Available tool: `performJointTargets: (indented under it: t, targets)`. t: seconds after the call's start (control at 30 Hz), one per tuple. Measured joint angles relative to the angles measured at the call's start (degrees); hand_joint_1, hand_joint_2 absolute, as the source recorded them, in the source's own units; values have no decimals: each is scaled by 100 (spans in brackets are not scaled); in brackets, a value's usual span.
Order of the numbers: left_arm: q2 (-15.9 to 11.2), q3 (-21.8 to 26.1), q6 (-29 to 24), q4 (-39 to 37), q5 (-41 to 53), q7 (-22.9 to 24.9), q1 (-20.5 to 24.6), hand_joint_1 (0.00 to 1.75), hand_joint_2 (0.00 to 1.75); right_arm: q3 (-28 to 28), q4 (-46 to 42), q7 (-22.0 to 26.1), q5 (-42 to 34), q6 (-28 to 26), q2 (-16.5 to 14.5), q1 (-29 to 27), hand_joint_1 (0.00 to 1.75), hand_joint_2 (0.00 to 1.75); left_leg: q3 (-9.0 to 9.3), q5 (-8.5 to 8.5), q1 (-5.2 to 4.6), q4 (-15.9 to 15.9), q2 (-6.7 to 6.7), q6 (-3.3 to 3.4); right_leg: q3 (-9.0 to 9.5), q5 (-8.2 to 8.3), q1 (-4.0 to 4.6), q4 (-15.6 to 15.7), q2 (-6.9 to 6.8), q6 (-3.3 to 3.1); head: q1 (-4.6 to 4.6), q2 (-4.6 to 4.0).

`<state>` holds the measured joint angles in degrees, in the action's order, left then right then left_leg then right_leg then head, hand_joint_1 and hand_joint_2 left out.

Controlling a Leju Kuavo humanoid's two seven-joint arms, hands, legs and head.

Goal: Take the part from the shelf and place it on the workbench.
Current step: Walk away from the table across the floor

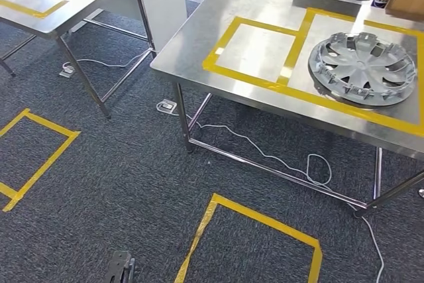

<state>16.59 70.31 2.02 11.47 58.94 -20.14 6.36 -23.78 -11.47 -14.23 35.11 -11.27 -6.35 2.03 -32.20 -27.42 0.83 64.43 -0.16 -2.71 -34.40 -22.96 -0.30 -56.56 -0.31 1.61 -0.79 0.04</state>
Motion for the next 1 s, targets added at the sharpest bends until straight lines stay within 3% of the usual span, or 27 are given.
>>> performJointTargets:
  t: [0.03,0.07,0.1,0.17,0.2,0.23,0.3,0.33,0.37,0.4,0.43,0.5,0.53,0.57,0.6,0.67,0.7,0.73,0.77,0.83,0.87,0.93,1.0]
  targets:
    - [13,5,25,-1,-10,128,12,0,0,-8,0,31,-1,-8,-1,-1,0,0,315,-52,8,-420,-9,15,-61,54,0,-25,3,37,0,0]
    - [26,13,43,-2,-19,254,25,0,0,-15,0,86,12,-18,-1,1,0,0,518,-122,5,-724,-17,45,-113,114,-1,-46,7,72,-1,0]
    - [35,22,51,-3,-31,344,30,0,0,-18,0,166,38,-30,-5,1,0,0,600,-166,-15,-895,-24,94,-160,177,-9,-53,8,107,1,0]
    - [44,53,55,-4,-81,379,6,0,0,-20,4,369,113,-49,-18,-17,0,0,508,-116,-50,-924,-12,222,-231,245,-53,-55,12,172,2,0]
    - [43,70,54,-4,-96,341,-12,0,0,-20,7,471,156,-54,-29,-34,0,0,457,-61,-61,-923,-2,283,-280,132,-71,-130,13,195,6,0]
    - [40,86,55,-4,-98,293,-24,0,0,-19,11,558,199,-55,-41,-51,0,0,395,5,-68,-927,8,340,-355,-92,-78,-325,16,209,16,0]
    - [34,101,55,-4,-62,224,-25,0,0,-17,15,662,266,-48,-68,-49,0,0,242,141,-98,-926,12,411,-554,-698,-72,-1029,19,212,43,0]
    - [33,103,61,-4,-42,213,-23,0,0,-16,16,685,284,-45,-77,-37,0,0,153,214,-118,-923,13,426,-629,-905,-65,-1413,20,209,53,0]
    - [34,105,80,-4,-15,213,-25,0,0,-15,17,695,294,-44,-81,-25,0,0,59,288,-138,-919,14,433,-638,-974,-54,-1680,21,196,56,0]
    - [23,106,128,-4,28,230,-31,0,0,-16,17,700,294,-45,-82,-19,0,0,-38,361,-152,-915,14,434,-557,-915,-37,-1777,21,175,56,0]
    - [-9,104,223,-4,82,260,-44,0,0,-17,17,704,280,-48,-82,-17,0,0,-130,433,-161,-910,13,429,-370,-765,-13,-1672,21,148,57,0]
    - [-133,82,499,-4,187,323,-97,0,0,-24,16,711,241,-57,-82,-5,0,0,-269,561,-168,-901,13,398,279,-563,42,-959,20,79,58,0]
    - [-217,66,626,-4,215,342,-130,0,0,-30,16,705,225,-62,-82,10,0,0,-311,618,-174,-893,16,374,626,-593,63,-493,19,55,56,0]
    - [-297,52,716,-4,216,350,-160,0,0,-37,16,681,214,-65,-84,22,0,0,-335,677,-178,-890,24,349,858,-661,79,-142,19,41,45,0]
    - [-365,45,771,-4,195,351,-181,0,0,-46,16,645,205,-67,-88,28,0,0,-349,734,-178,-890,32,324,978,-726,91,72,18,31,38,1]
    - [-468,45,825,-3,129,306,-208,0,0,-60,19,570,196,-86,-103,10,0,0,-373,819,-169,-892,40,268,926,-674,93,131,5,-10,32,1]
    - [-494,46,832,-2,110,270,-224,0,0,-66,21,563,198,-96,-109,-3,0,0,-407,743,-163,-847,36,234,875,-618,86,126,-6,-51,36,1]
    - [-509,46,827,-2,115,233,-243,0,0,-72,22,587,204,-94,-113,-11,0,0,-468,546,-156,-706,31,197,808,-546,77,129,-15,-96,32,0]
    - [-520,44,815,-2,137,210,-256,0,0,-79,24,630,212,-83,-115,-13,0,0,-560,242,-143,-438,28,163,721,-465,68,131,-19,-128,23,0]
    - [-533,36,793,-2,192,192,-262,0,0,-92,24,722,225,-41,-115,-11,0,0,-763,-353,-114,327,27,106,534,-301,69,124,-14,-150,8,0]
    - [-539,31,789,-2,209,192,-257,0,0,-97,24,753,230,-29,-115,-12,0,0,-809,-459,-96,651,27,82,432,-219,68,117,-16,-140,7,0]
    - [-548,21,788,-2,232,214,-255,0,0,-101,24,806,239,-23,-116,-15,0,0,-658,-267,-48,807,27,40,222,-69,58,90,-22,-103,6,0]
    - [-552,15,777,-3,259,302,-249,0,0,-104,23,867,253,-30,-116,-10,0,0,-127,-20,19,246,27,-16,34,47,40,31,-18,-44,4,0]
